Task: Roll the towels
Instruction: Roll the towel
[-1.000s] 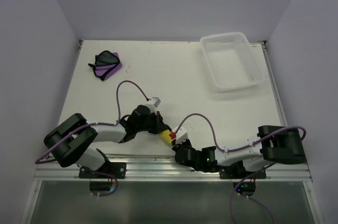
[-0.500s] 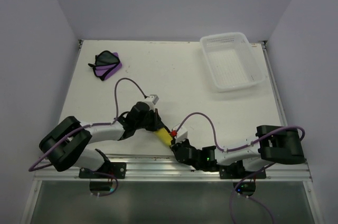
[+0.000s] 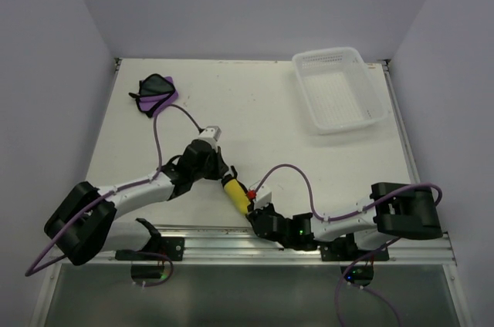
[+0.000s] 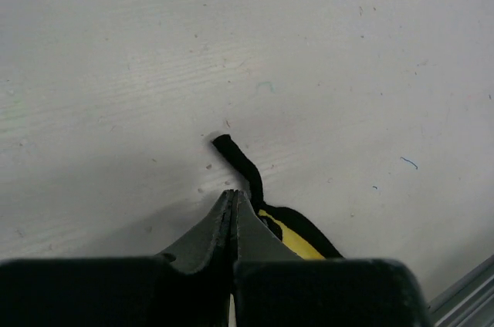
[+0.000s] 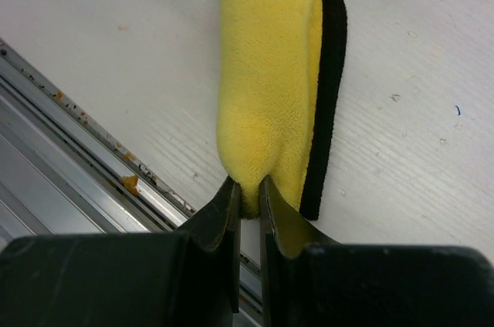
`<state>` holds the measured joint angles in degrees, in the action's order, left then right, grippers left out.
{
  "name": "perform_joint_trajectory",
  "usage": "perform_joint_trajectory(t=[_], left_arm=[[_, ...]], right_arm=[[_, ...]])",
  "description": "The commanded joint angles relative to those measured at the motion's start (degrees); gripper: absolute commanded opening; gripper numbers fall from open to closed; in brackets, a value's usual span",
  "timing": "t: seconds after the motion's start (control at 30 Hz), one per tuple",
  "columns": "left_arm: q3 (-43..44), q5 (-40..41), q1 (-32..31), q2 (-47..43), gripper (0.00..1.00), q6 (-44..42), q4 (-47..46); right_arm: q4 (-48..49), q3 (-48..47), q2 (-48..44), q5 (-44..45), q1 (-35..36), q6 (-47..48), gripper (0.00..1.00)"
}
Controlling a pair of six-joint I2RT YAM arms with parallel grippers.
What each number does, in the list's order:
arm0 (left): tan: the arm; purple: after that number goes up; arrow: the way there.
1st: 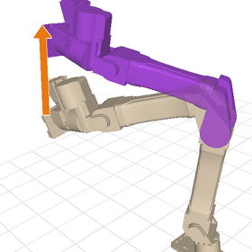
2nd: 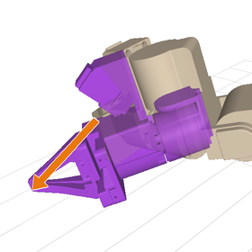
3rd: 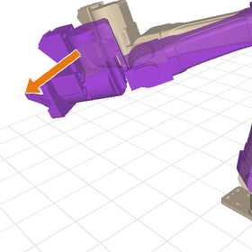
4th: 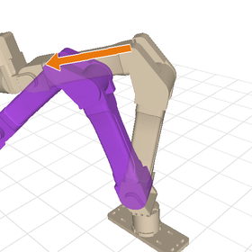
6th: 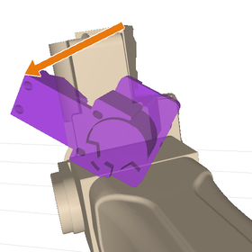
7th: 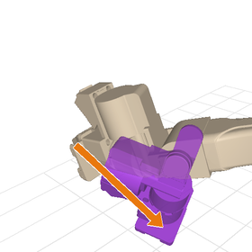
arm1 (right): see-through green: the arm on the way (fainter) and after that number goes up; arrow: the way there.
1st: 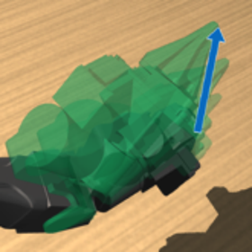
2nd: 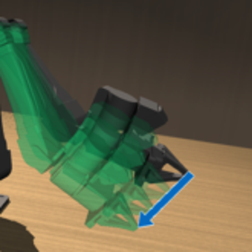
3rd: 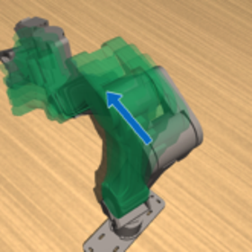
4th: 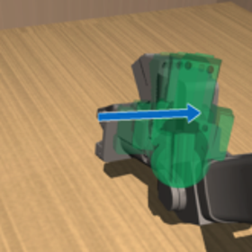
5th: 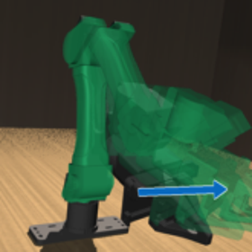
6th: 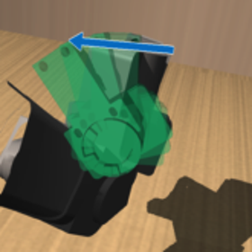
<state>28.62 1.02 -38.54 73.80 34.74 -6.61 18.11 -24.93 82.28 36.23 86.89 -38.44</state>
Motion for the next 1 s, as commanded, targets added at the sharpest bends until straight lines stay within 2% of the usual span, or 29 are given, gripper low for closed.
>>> perform_joint_trajectory(t=[0.0, 0.33, 0.67, 0.97], left_arm=[[1.9, 2.6, 1.0, -3.0, 0.02, -2.1, 2.6], [-0.8, -0.5, 1.0, -11.7, 0.02, 0.0, 1.3], [-10.0, -8.7, 1.0, -11.7, 0.02, 4.5, -11.8], [-12.5, -10.7, 0.9, -15.7, 0.02, 4.8, -16.3]], right_arm=[[-5.5, -0.3, 2.7, -4.0, 0.3, -0.9, 0.0], [-2.8, 3.1, 0.0, -4.0, -0.4, -3.4, 0.0], [-1.7, 5.1, -1.2, -5.2, -2.5, -7.7, 0.0], [0.5, 7.7, -2.2, -7.1, -5.6, -13.3, 0.0]])
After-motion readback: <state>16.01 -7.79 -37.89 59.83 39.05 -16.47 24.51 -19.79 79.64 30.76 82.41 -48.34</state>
